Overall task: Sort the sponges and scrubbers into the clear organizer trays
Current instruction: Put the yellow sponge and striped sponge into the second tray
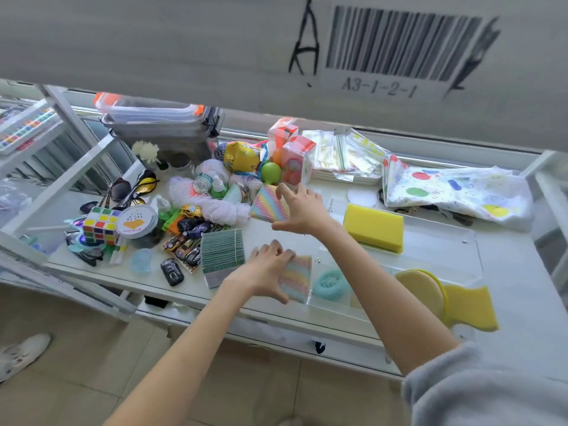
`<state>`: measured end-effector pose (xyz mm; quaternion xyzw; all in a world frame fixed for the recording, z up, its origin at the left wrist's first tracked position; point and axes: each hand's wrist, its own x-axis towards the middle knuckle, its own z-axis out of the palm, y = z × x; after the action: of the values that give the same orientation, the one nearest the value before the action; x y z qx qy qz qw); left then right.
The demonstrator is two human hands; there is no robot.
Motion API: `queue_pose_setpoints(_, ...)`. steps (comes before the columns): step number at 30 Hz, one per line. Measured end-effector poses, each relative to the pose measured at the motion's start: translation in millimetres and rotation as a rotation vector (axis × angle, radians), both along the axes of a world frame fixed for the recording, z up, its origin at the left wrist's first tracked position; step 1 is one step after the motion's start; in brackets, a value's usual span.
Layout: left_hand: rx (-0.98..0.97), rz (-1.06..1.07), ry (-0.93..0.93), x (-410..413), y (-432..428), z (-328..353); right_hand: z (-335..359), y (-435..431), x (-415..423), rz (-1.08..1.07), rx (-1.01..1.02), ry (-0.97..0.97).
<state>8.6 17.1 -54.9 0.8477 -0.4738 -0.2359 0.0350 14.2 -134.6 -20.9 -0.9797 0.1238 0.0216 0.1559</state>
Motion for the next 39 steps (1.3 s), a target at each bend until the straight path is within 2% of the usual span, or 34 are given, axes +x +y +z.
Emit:
queue_pose_setpoints(8,-0.139,-0.012,-0.146,-7,-49,60,54,-71,-93,-0.114,-0.012,-0.062)
queue_pose_setpoints(13,-0.198,-0.093,-0.141,-52,-100,73,55,-127,-166,-0.292,0.055,-0.038)
queue_pose_setpoints(19,-0.227,-0.051,-0.195,-83,-135,71,36,-179,-234,-0.383,0.082,0.037)
queue_pose_setpoints(23,-0.219,0.016,-0.186,-88,-147,76,22,-191,-242,-0.319,0.087,0.111)
queue_pose_setpoints(31,-0.3,0.094,-0.127,-93,-156,82,9,-185,-223,-0.169,0.206,0.132)
queue_pose_setpoints(39,-0.334,-0.035,-0.021,-108,-200,69,18,-198,-236,-0.174,0.237,0.131)
